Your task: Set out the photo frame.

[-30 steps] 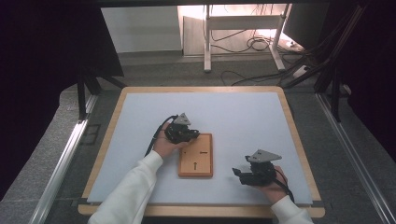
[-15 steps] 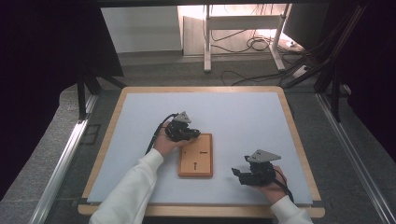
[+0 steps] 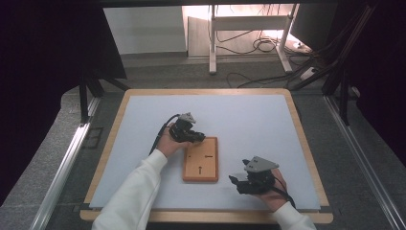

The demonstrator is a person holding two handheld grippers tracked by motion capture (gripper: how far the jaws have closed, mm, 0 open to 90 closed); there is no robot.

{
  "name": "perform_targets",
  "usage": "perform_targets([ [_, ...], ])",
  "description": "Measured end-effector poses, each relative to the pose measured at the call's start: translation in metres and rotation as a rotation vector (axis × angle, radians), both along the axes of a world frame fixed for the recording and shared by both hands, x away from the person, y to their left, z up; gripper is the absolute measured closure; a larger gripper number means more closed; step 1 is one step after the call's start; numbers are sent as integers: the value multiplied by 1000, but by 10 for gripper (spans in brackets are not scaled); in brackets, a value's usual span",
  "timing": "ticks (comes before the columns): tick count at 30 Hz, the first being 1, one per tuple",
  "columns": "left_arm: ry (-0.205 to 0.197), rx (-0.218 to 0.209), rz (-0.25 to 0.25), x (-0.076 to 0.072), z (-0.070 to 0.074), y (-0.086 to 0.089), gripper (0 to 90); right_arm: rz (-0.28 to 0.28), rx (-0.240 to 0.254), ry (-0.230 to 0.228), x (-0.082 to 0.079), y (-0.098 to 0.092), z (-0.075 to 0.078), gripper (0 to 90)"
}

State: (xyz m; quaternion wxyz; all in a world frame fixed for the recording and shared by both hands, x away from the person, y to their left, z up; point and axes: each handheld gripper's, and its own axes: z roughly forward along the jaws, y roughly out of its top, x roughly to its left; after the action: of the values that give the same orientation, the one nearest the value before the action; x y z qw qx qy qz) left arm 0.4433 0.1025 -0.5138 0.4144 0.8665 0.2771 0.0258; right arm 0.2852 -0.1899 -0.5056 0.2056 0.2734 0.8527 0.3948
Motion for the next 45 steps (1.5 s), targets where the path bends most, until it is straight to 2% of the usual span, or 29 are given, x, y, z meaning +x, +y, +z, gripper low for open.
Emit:
perform_targets([
  [1, 4, 0, -6, 1, 0, 1, 833, 0, 0, 0, 0, 0, 0, 212],
  [2, 11, -4, -9, 2, 0, 1, 832, 19, -37, -30, -4, 10, 0, 190],
  [3, 16, -7, -12, 3, 0, 1, 832, 19, -37, -30, -4, 10, 0, 190],
  [4, 20, -9, -13, 4, 0, 2, 832, 36, -68, -54, -6, 20, 0, 178],
  [5, 23, -10, -15, 4, 0, 2, 831, 45, -77, -63, -7, 25, -1, 174],
  [17, 82, -21, -32, 14, 1, 4, 829, 98, -157, -88, -6, 56, -11, 139],
  [18, 89, -21, -35, 15, 1, 4, 830, 109, -174, -96, -6, 62, -13, 137],
  [23, 103, -31, -41, 17, 1, 5, 827, 117, -200, -111, -5, 73, -17, 134],
  [29, 122, -29, -54, 21, 2, 5, 827, 127, -248, -164, -2, 89, -22, 136],
  [36, 118, -28, -50, 20, 2, 5, 829, 107, -273, -216, 0, 93, -24, 153],
  [39, 105, -27, -49, 19, 1, 4, 827, 117, -293, -232, -1, 95, -25, 164],
  [42, 97, -34, -41, 17, 0, 5, 822, 135, -323, -278, -4, 98, -27, 171],
  [45, 88, -37, -34, 15, 0, 5, 818, 144, -329, -291, -5, 100, -27, 187],
])
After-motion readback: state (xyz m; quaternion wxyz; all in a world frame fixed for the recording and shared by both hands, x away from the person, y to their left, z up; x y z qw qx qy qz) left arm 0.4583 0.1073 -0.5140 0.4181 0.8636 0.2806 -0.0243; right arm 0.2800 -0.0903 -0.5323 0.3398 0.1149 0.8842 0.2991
